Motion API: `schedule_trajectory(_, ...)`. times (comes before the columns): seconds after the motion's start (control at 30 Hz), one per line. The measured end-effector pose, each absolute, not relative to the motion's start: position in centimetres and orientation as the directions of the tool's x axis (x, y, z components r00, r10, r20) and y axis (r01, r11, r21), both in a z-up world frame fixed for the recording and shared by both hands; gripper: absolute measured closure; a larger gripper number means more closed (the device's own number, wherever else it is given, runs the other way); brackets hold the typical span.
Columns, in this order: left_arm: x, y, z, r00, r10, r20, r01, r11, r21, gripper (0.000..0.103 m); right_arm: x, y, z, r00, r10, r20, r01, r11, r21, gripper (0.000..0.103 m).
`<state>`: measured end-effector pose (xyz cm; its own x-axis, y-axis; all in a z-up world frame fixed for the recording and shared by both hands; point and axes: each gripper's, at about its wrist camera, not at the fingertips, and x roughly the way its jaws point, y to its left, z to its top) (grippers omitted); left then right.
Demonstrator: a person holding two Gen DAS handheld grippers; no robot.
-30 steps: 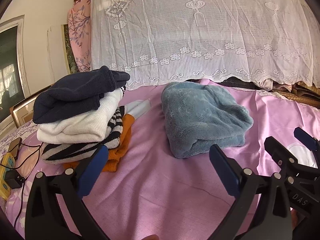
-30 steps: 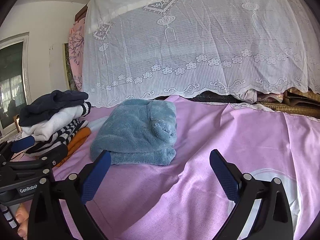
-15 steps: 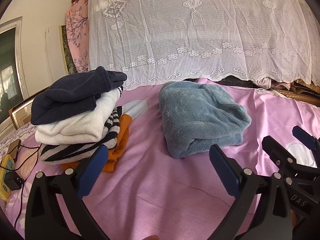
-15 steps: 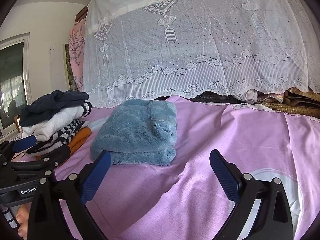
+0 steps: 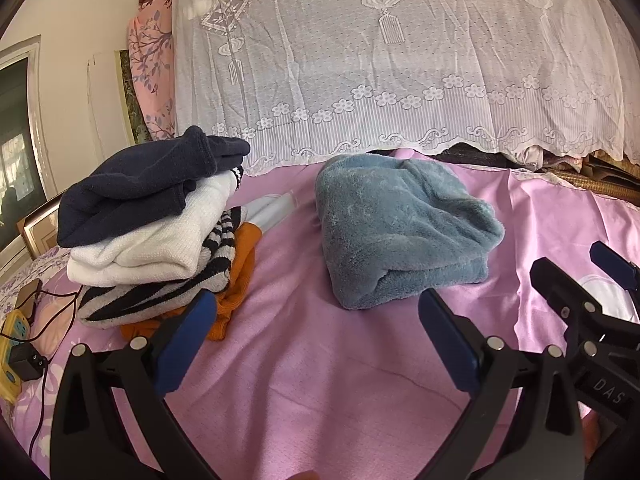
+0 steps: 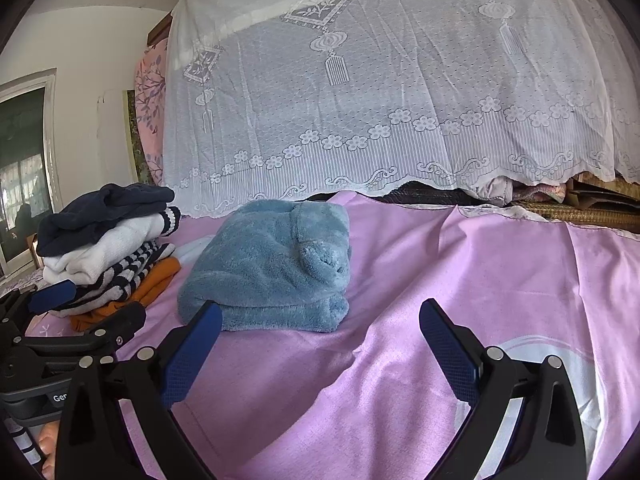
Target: Fold small clothes
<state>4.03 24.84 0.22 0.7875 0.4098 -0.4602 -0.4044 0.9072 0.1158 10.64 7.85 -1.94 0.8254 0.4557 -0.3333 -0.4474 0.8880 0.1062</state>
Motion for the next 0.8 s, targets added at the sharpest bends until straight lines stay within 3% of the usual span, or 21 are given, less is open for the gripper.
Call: schedule_trajectory(0.8, 4.01, 24.75, 0.12, 0.788, 0.407, -0.461, -0.403, 0.908, 0.113, 0.004, 10.74, 7.80, -1.97, 0.827, 0.452, -0.334, -0.442, 0.890, 0.112, 0.003)
